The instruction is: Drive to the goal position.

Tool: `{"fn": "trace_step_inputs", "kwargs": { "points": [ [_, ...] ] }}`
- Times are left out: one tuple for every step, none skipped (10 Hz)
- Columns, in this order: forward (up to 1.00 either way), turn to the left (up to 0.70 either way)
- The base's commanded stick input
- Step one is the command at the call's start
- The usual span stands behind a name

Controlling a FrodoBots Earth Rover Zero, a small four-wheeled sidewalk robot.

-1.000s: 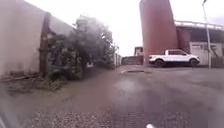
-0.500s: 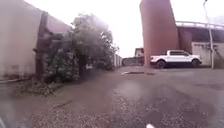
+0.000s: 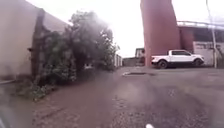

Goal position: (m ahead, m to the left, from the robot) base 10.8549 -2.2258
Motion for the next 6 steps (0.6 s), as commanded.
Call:
{"fn": "trace_step_inputs", "kwargs": {
  "points": [
    [0.60, 0.00],
    [0.60, 0.00],
    [0.60, 0.00],
    [0.60, 0.00],
    [0.60, 0.00],
    [0.60, 0.00]
  ]
}}
